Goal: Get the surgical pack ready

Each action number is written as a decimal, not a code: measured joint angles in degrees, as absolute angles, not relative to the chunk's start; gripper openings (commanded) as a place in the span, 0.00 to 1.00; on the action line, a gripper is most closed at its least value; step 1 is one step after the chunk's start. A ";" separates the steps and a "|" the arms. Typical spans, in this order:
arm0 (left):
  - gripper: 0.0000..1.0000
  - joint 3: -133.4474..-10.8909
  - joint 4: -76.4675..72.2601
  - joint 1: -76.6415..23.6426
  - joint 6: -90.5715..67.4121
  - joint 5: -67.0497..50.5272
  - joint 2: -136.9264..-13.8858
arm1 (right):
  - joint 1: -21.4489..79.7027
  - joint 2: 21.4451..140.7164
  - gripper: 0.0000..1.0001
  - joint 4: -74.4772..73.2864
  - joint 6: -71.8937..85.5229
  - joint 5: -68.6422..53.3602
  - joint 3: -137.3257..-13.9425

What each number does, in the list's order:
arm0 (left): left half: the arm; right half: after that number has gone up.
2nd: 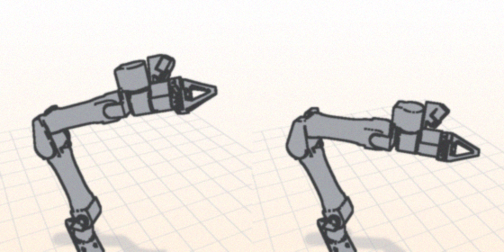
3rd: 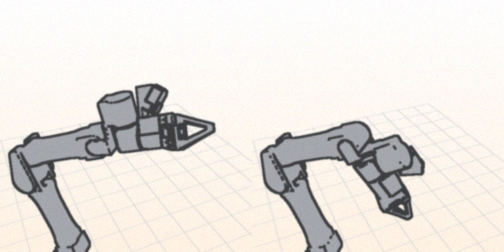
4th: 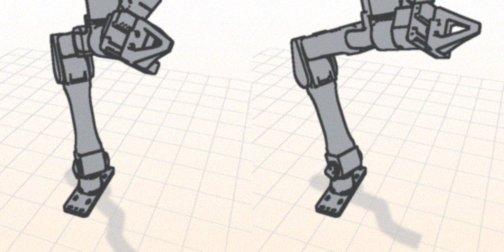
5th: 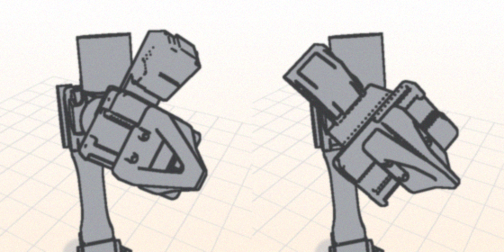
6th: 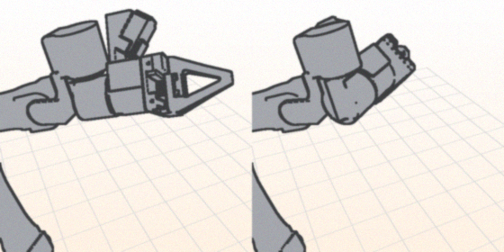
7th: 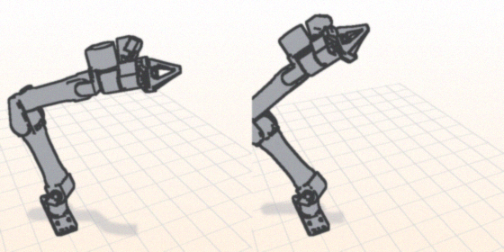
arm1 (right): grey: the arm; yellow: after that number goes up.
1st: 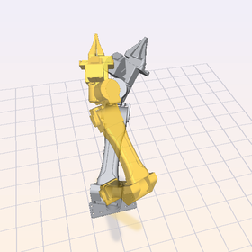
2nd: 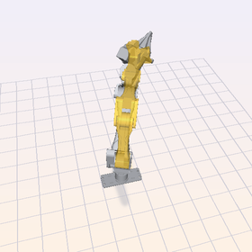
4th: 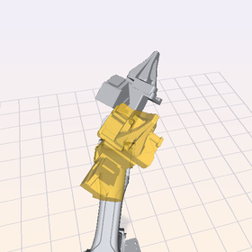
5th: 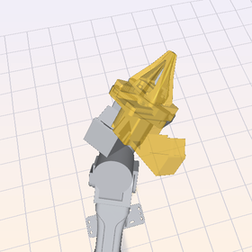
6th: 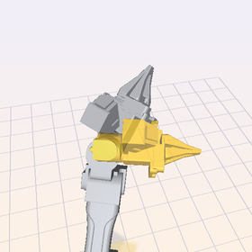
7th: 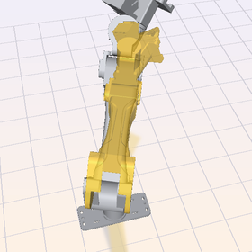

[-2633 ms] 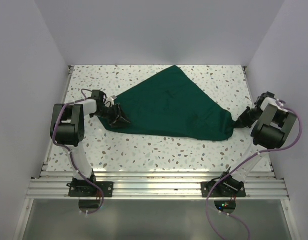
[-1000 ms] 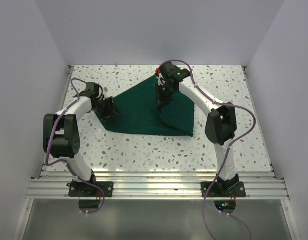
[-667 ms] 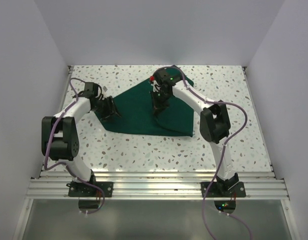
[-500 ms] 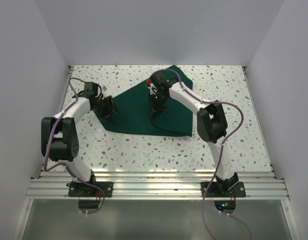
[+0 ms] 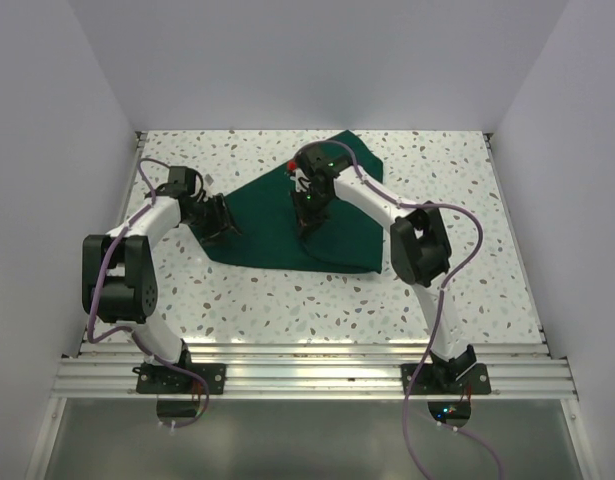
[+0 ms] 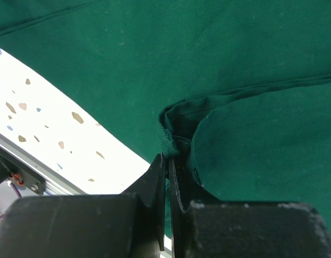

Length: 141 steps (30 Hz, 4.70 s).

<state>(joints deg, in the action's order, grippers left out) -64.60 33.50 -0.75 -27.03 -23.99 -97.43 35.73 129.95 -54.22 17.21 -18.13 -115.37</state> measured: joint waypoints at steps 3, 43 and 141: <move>0.59 -64.47 33.47 -0.75 -27.03 -24.01 -97.32 | 35.79 130.63 0.00 -54.13 16.82 -18.15 -115.39; 0.63 -66.76 22.68 -12.40 -35.51 -39.99 -104.81 | 23.09 113.34 0.00 -55.09 18.79 -27.07 -106.19; 0.74 -80.31 31.00 8.93 -17.69 -12.49 -111.07 | 6.48 99.37 0.13 -54.46 16.88 -36.53 -75.59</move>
<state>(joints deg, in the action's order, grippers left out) -80.31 31.00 8.93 -17.69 -12.49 -111.07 6.48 99.37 -54.46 16.88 -36.53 -75.59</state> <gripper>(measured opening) 0.722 0.132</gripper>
